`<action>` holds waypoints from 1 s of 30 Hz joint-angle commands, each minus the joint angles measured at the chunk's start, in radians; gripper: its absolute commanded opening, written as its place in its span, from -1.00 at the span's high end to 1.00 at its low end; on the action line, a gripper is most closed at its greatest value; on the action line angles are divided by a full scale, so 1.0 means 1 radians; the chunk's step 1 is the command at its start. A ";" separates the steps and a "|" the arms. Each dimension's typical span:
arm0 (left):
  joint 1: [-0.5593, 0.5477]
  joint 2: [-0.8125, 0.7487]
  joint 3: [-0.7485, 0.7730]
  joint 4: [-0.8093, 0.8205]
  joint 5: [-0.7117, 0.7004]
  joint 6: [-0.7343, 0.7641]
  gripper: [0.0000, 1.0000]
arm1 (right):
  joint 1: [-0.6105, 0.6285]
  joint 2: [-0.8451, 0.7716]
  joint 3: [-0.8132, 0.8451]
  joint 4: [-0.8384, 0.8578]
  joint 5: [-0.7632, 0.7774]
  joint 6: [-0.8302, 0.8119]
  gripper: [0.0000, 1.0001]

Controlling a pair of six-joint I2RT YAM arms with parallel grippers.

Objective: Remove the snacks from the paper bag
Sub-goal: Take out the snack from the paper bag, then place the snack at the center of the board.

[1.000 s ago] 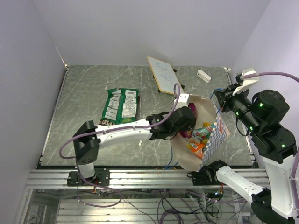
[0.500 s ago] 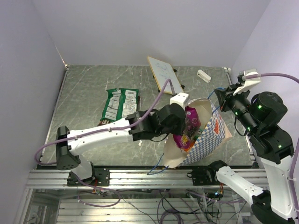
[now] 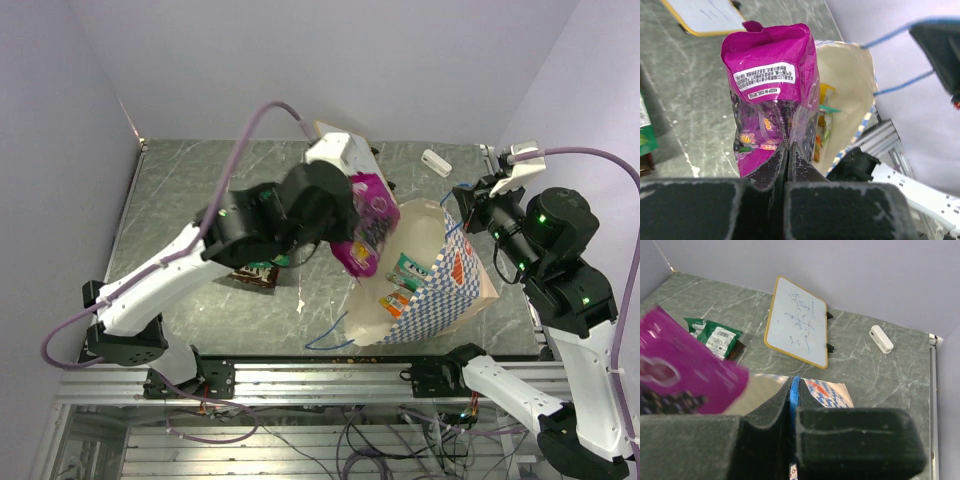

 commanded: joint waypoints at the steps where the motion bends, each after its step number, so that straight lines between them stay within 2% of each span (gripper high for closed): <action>1: 0.104 -0.049 0.162 -0.097 -0.041 -0.012 0.86 | 0.001 0.007 0.025 0.031 0.038 -0.013 1.00; 4: 0.230 -0.079 0.156 -0.094 0.030 -0.017 0.86 | 0.001 0.014 0.031 0.017 0.046 -0.032 1.00; 10: 0.475 -0.092 0.042 -0.035 0.185 -0.001 0.86 | 0.001 0.020 0.036 0.010 0.029 -0.053 1.00; 18: 0.784 -0.057 -0.175 0.222 0.392 0.004 0.86 | 0.001 0.007 0.038 -0.010 0.032 -0.054 1.00; 24: 0.893 -0.012 -0.301 0.334 0.562 -0.061 0.86 | 0.001 0.018 0.047 -0.013 0.032 -0.062 1.00; 30: 0.945 -0.071 -0.491 0.396 0.617 -0.122 0.86 | 0.001 0.017 0.036 0.001 0.033 -0.070 1.00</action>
